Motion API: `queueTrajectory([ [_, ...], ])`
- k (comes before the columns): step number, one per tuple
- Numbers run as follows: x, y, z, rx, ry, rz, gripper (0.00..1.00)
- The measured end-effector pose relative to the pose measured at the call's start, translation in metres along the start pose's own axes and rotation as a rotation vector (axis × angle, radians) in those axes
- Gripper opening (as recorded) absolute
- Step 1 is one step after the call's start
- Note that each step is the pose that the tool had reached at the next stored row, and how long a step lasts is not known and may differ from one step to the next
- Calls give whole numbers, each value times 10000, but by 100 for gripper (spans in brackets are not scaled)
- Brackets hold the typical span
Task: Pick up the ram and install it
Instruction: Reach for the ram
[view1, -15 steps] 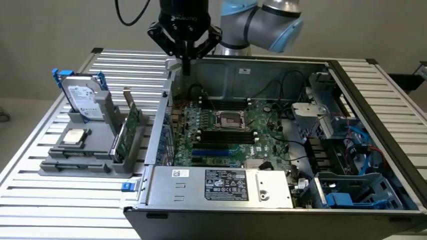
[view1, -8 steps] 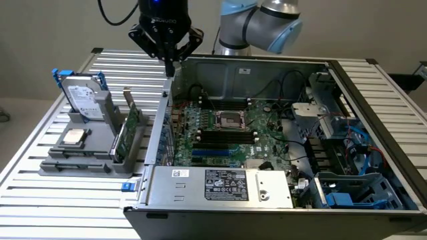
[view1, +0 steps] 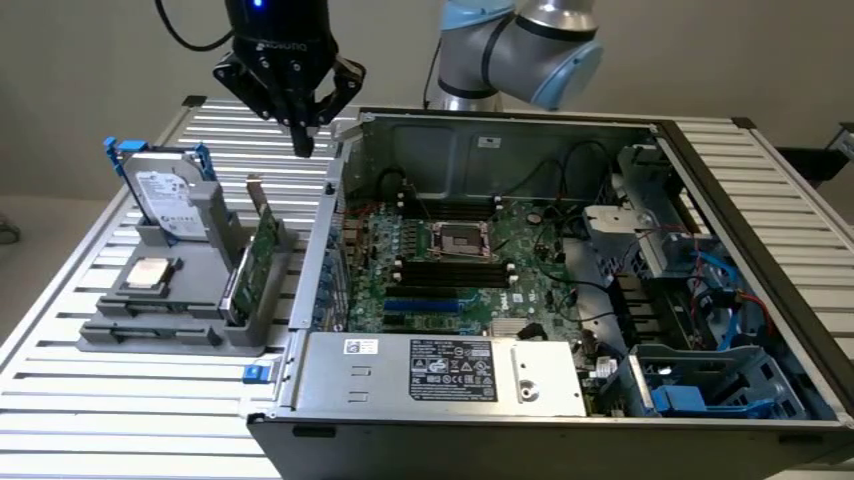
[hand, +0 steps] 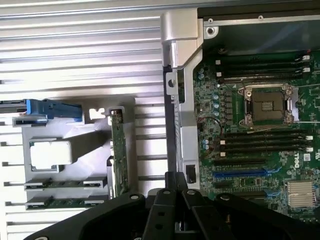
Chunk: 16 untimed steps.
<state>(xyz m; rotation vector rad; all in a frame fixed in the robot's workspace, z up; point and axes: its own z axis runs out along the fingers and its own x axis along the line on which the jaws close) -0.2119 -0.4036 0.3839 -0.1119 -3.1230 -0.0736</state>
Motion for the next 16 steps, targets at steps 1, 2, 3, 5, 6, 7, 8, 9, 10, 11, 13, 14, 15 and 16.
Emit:
queueTrajectory([
  [1, 45, -9, 4, -1, -5, 1, 11],
  [2, 89, -20, 8, -2, -10, 0, 11],
  [3, 133, -31, 12, -3, -14, -1, 11],
  [5, 221, -57, 19, -3, -21, -1, 11],
  [6, 265, -73, 23, -4, -23, -1, 11],
  [7, 309, -88, 27, -3, -24, 0, 11],
  [8, 357, -106, 33, -3, -26, -2, 11],
  [9, 400, -123, 39, -3, -28, -2, 11],
  [10, 444, -140, 47, -3, -28, -1, 11],
  [11, 485, -157, 55, -3, -28, -1, 11],
  [13, 571, -196, 72, -3, -28, -1, 11],
  [14, 612, -215, 80, -3, -27, 0, 11],
  [15, 651, -234, 89, -3, -28, -1, 11],
  [16, 686, -252, 99, -3, -28, -1, 11],
])
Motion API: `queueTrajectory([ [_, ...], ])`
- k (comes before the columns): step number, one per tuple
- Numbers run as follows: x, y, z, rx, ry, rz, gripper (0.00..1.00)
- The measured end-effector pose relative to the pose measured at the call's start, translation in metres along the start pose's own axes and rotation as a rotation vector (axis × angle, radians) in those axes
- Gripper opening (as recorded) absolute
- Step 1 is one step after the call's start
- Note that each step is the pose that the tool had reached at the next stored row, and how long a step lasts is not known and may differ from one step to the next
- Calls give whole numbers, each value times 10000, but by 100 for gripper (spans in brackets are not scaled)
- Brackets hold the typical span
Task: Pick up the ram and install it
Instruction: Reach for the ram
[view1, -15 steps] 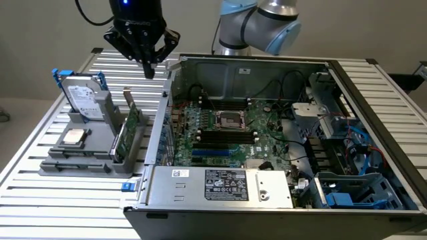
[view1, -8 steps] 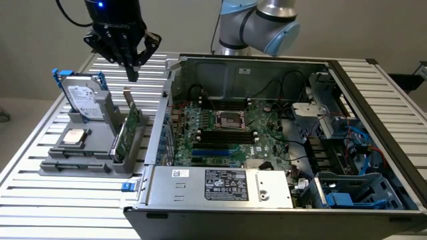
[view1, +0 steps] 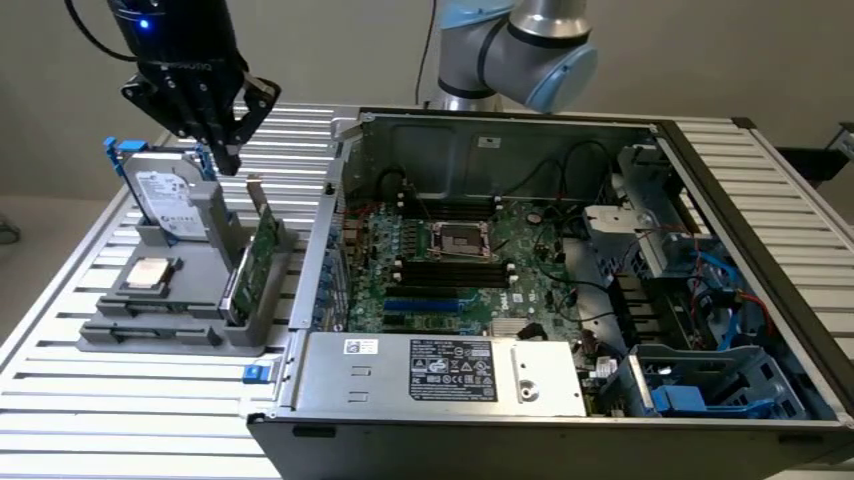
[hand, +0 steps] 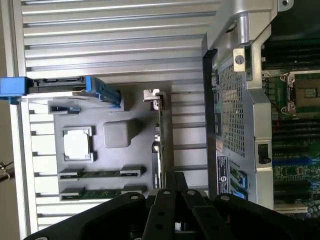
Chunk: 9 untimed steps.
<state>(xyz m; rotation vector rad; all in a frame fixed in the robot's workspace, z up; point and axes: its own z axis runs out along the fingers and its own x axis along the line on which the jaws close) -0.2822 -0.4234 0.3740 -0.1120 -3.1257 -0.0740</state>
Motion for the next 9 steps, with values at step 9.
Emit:
queueTrajectory([
  [9, 321, -152, 94, 0, 0, 1, 11],
])
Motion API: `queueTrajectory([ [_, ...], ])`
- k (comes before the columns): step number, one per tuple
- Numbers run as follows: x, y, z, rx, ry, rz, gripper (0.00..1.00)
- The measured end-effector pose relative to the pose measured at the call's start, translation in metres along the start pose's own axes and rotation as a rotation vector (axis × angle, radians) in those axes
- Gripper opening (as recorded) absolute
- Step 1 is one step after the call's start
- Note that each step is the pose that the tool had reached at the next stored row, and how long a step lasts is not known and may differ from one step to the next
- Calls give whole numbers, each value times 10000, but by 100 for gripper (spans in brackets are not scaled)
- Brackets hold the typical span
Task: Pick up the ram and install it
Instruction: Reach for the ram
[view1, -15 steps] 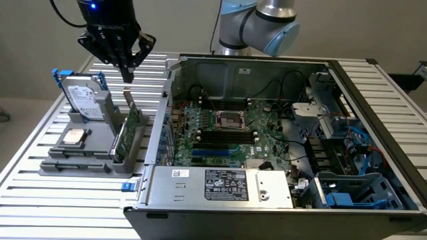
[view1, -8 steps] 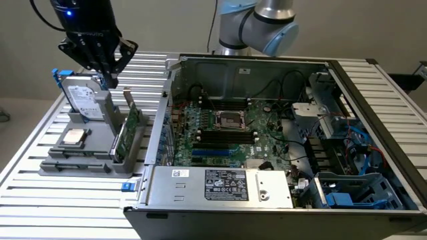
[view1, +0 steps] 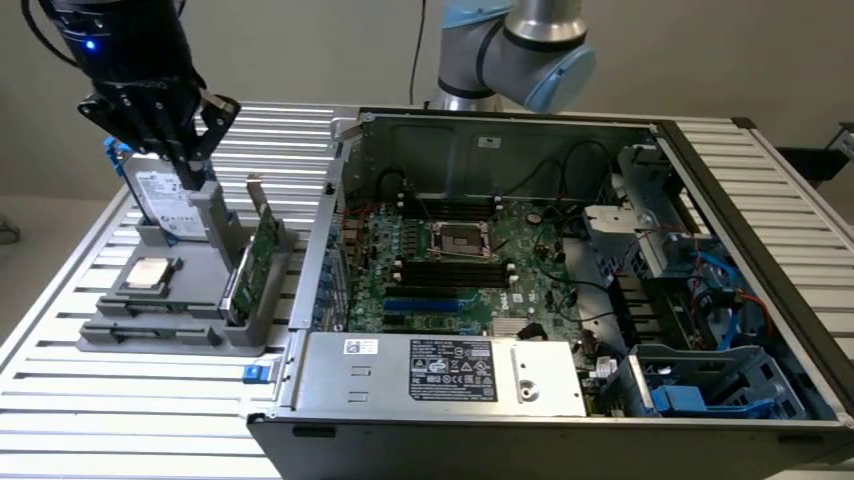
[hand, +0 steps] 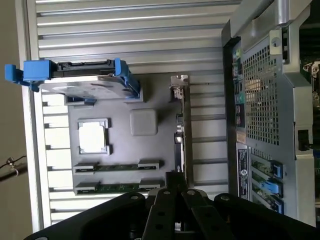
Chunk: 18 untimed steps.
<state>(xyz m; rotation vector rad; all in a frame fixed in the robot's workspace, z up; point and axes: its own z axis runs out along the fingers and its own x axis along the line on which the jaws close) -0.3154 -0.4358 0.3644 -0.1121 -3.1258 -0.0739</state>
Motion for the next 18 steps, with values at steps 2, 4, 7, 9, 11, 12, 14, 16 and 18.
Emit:
queueTrajectory([
  [2, 70, -31, 20, 0, 0, -1, 11],
  [4, 140, -62, 39, 0, 0, -1, 11],
  [7, 240, -108, 69, -1, 0, -1, 11],
  [9, 304, -138, 88, 0, 1, 0, 11],
  [11, 366, -169, 109, 0, 0, -1, 11],
  [12, 394, -184, 117, 0, 1, 0, 11],
  [14, 448, -217, 139, 0, 0, -1, 11],
  [16, 486, -254, 159, 0, 1, -3, 11],
  [18, 502, -303, 179, 0, 1, -1, 11],
])
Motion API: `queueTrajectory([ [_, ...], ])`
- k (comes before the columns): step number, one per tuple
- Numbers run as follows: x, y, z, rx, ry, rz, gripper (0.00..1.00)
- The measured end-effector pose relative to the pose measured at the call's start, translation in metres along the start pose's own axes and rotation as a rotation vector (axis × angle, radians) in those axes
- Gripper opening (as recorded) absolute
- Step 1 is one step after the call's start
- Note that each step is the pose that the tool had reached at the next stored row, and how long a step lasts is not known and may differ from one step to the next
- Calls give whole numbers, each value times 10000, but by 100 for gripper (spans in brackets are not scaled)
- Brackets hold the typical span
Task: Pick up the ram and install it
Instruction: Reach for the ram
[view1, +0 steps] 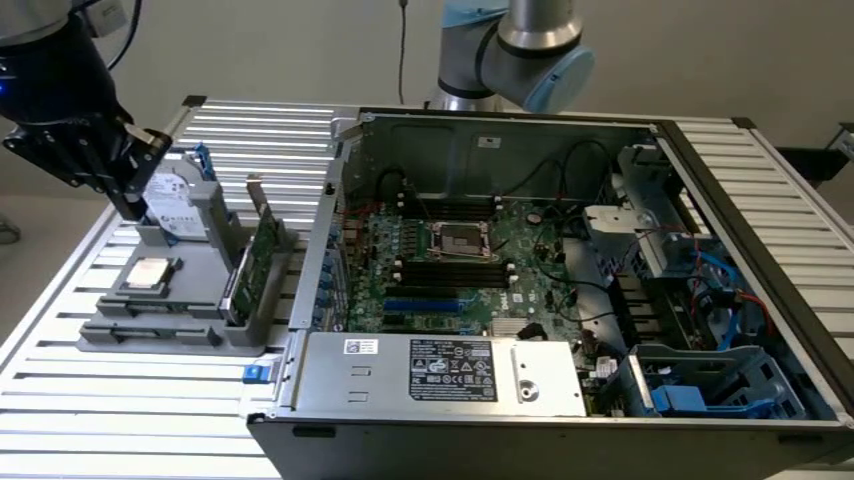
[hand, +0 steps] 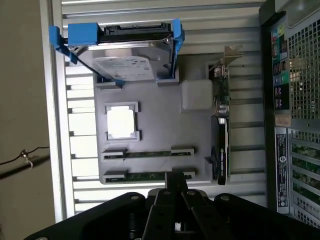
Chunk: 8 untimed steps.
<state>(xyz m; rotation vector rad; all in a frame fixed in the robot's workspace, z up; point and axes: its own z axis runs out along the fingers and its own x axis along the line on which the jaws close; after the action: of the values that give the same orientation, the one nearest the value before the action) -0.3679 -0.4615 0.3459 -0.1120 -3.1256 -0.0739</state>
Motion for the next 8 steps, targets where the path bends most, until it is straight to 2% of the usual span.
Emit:
queueTrajectory([
  [4, 0, -127, 33, 1, 10, -3, 11],
  [8, 19, -148, 44, 0, 8, -6, 11],
])
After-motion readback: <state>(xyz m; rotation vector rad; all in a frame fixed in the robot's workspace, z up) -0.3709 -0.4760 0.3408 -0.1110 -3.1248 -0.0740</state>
